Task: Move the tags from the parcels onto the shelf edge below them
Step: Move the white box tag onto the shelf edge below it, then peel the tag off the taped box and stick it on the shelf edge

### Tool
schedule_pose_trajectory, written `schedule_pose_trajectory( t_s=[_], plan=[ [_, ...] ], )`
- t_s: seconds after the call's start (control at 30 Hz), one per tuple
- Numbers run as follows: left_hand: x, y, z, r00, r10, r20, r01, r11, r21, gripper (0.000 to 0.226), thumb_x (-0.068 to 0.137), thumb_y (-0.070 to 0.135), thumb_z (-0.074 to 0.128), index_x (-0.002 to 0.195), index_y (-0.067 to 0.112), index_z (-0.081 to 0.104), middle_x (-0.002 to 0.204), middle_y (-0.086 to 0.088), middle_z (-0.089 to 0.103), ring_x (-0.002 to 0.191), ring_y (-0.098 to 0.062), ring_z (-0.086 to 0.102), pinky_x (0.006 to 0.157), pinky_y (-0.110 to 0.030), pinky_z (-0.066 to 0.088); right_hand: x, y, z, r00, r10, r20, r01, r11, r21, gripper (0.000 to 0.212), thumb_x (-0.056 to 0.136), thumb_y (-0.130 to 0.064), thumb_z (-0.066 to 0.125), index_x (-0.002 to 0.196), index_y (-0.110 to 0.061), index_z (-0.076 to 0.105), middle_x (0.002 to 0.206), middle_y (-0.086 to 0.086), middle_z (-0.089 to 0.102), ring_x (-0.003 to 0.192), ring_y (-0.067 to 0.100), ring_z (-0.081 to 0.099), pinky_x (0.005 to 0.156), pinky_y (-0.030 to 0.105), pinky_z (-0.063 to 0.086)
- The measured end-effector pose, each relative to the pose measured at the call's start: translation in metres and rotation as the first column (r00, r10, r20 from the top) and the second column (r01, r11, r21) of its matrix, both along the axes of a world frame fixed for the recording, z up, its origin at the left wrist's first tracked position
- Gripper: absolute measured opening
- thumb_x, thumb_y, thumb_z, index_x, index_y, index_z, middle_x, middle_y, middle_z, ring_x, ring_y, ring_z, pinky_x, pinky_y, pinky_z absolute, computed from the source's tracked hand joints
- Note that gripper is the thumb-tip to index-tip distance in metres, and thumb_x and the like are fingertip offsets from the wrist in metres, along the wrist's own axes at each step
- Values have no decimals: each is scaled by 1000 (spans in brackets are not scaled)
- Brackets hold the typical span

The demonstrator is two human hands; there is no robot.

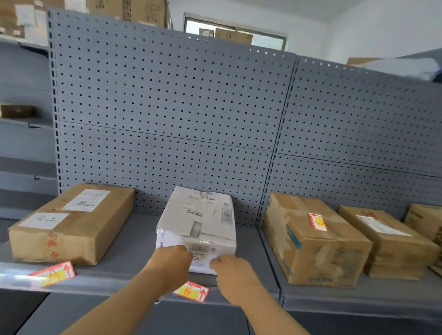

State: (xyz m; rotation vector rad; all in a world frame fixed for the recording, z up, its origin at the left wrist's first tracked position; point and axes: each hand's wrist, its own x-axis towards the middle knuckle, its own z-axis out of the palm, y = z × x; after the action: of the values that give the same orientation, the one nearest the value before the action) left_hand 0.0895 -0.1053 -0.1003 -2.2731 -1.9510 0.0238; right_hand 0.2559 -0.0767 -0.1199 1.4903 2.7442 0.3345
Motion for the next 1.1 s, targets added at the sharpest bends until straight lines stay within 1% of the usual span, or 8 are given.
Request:
schedule_pose_trajectory(
  t_s=[0.2,0.37,0.43,0.67,0.8,0.9,1.0,1.1],
  plan=[
    [53,20,28,986,-167,27,164,983,77,29,97,12,42,118,13,63,120,-7,63,105,-27,63,89,-35,50,53,-5,32,994,-68,-87,72,997,39,33,90,1,47,120,-4,56,115,16,61,107,33,53,81,40,44],
    [103,38,57,963,-267,38,261,958,122,27,96,12,39,110,12,63,118,-8,62,104,-30,60,87,-38,49,111,-3,67,966,-145,-215,170,980,102,29,92,-6,46,117,-13,59,116,10,61,107,31,55,81,38,46],
    [123,45,68,958,-283,43,276,953,123,28,97,12,38,112,11,61,120,-9,61,107,-30,59,91,-40,49,136,2,80,952,-192,-240,223,969,107,26,91,-6,47,113,-15,59,113,8,61,105,29,56,79,37,46],
    [193,83,95,976,-211,63,203,973,106,30,94,13,40,119,16,57,127,-8,58,111,-30,59,89,-36,47,215,47,100,927,-232,-296,269,959,92,24,93,-12,49,113,-20,60,121,5,58,117,25,49,96,38,44],
    [227,107,106,986,-138,99,126,985,116,30,95,16,39,118,17,58,124,-6,60,108,-28,60,87,-37,47,247,81,114,959,-153,-237,187,974,127,32,90,-7,53,119,-20,61,122,5,58,117,25,47,98,37,41],
    [245,118,111,989,-89,119,75,990,120,29,93,18,41,116,17,58,122,-5,61,106,-28,60,85,-36,47,264,102,122,970,-111,-215,143,980,138,32,90,-4,52,118,-15,60,122,9,60,116,26,49,95,38,45],
    [252,122,109,991,-40,130,26,993,114,28,93,17,42,115,16,58,120,-6,61,105,-28,61,81,-34,45,270,115,124,993,-71,-95,85,985,152,38,86,5,51,120,-9,57,124,12,58,116,30,51,96,42,47],
    [250,127,107,993,10,116,-21,996,92,28,94,16,40,115,15,59,121,-8,61,106,-30,61,83,-35,46,267,126,119,999,1,47,-9,983,182,44,83,8,54,123,-10,53,124,13,57,118,33,50,97,48,44]
  ],
)
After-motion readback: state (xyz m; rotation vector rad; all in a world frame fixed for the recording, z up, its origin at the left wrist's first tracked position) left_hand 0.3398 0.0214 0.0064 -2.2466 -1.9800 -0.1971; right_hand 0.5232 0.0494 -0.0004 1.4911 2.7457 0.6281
